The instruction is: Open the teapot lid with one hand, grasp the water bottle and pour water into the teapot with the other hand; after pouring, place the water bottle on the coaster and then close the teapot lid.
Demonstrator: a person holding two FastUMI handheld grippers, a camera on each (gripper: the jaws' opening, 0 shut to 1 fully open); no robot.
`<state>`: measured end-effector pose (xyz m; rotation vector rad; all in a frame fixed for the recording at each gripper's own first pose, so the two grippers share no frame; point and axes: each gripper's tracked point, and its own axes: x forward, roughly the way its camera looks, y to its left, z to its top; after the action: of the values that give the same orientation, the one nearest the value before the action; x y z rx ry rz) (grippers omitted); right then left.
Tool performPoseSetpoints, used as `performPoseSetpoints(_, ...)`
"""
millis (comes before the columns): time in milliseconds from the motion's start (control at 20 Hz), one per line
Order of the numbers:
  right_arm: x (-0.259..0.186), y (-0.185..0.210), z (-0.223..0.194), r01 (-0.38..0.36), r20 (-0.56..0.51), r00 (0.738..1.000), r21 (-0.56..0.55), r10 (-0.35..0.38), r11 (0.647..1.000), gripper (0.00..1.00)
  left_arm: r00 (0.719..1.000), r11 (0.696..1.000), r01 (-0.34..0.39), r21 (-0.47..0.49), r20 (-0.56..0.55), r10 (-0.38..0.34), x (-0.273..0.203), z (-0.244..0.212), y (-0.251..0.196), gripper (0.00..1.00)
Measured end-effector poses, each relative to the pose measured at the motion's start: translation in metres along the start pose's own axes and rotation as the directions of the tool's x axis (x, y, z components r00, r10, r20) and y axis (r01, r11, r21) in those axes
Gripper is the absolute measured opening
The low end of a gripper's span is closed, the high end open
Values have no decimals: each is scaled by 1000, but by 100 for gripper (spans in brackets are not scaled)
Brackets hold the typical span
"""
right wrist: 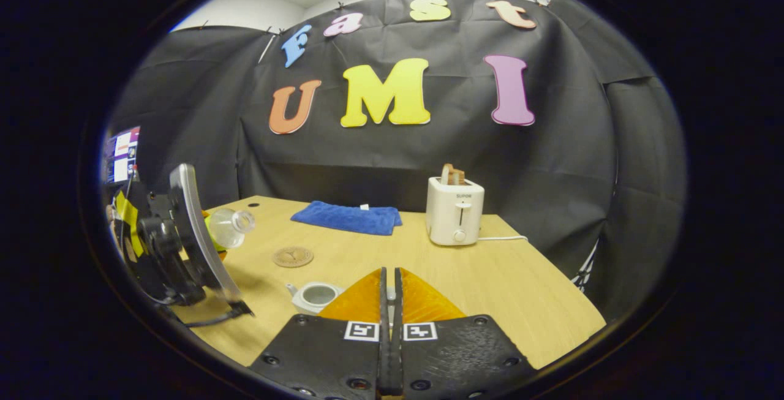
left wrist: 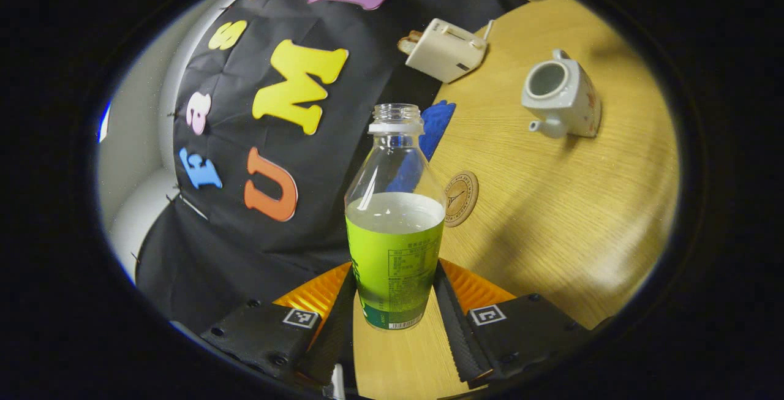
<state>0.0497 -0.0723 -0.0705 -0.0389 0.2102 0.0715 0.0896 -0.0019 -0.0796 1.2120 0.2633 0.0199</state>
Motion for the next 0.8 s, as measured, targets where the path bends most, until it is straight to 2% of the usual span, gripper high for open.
performPoseSetpoints(150,-4,-13,-2,16,2,1000,11,-16,1000,0,999,995,20,96,23,-22,15,16,-3,74)
performPoseSetpoints(200,-4,-17,-2,20,0,1000,14,-20,1000,0,999,991,19,130,29,-23,11,22,-3,71)
performPoseSetpoints(300,-6,-23,-4,24,-1,1000,18,-24,1000,0,999,978,8,207,42,-17,8,31,-4,74)
performPoseSetpoints(500,-7,-30,-8,27,-6,1000,28,-27,999,0,998,936,-7,351,58,-14,6,42,-6,74)
performPoseSetpoints(800,-11,-42,-9,41,2,999,33,-41,999,0,998,884,-37,466,69,5,5,56,-3,72)
